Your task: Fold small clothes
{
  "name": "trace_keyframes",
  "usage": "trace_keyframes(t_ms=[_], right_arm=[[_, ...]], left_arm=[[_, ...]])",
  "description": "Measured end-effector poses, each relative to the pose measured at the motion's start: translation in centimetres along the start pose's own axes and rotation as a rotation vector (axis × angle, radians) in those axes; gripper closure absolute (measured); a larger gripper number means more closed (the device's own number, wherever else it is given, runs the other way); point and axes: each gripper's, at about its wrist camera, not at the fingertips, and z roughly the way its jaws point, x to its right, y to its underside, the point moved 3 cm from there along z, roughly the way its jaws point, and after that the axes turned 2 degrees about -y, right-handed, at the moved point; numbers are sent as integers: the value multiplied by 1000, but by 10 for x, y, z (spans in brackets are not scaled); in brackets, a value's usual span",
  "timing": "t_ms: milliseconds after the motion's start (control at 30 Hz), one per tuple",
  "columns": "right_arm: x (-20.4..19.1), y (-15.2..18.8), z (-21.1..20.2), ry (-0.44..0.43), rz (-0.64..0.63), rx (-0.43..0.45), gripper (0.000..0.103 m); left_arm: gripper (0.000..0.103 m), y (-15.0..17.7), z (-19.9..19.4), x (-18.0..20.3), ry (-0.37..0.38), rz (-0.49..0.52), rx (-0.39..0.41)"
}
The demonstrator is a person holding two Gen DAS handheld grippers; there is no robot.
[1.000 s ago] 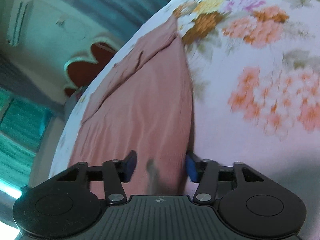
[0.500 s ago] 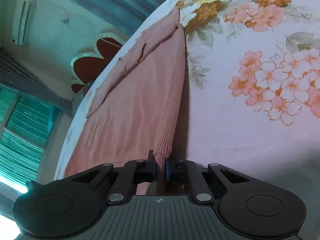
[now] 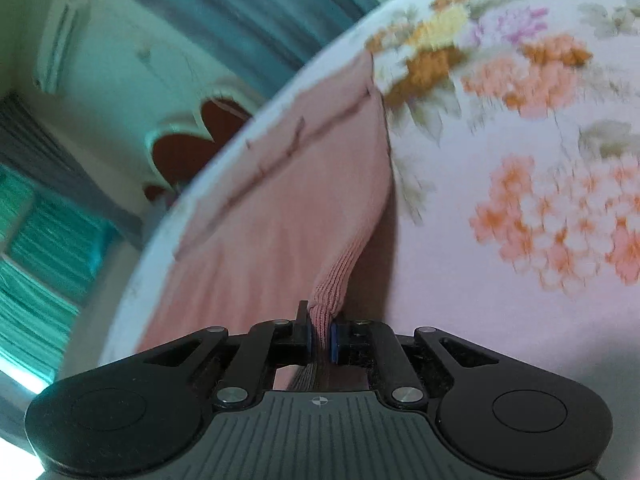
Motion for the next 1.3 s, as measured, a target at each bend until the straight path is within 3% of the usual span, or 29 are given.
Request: trace_keyframes(t_ms=[267,433,600,767,933,1000,1067,1100,1133,1167,1233,1300], right_arm=[[-56,-68,1,-76,-95,154,96],[-72,-122,26,-68,-106,222,96],[-60,-188,80,-44,-22,239,96],[-30,-247,154,27,83,192,96],[9,-276,219,88,169,130,95],[22,-283,239,74,192,121,95],[26,-290,250,111,146,144,92],[26,-293,254,147,137,149,67],[26,-295,253,173,111,178,31],[23,-296,249,177,65,217,28],[25,-298,248,169,40,210,29],[27,-299,245,183,-3,211,29]], left_arm=[[97,-57,-19,68,130,64,145],[97,-113,6,101,192,57,177],[97,-168,66,121,196,67,149],[97,-218,140,115,164,23,87],[97,-250,213,97,106,-6,-7],[87,-260,237,89,109,-23,-38],[35,-268,249,84,116,-31,-40],[25,-271,250,82,104,-32,-24],[21,-274,250,82,103,-19,-9],[21,-276,249,82,108,-1,-8],[21,-278,244,83,105,44,-5],[23,-280,244,82,57,115,-22]])
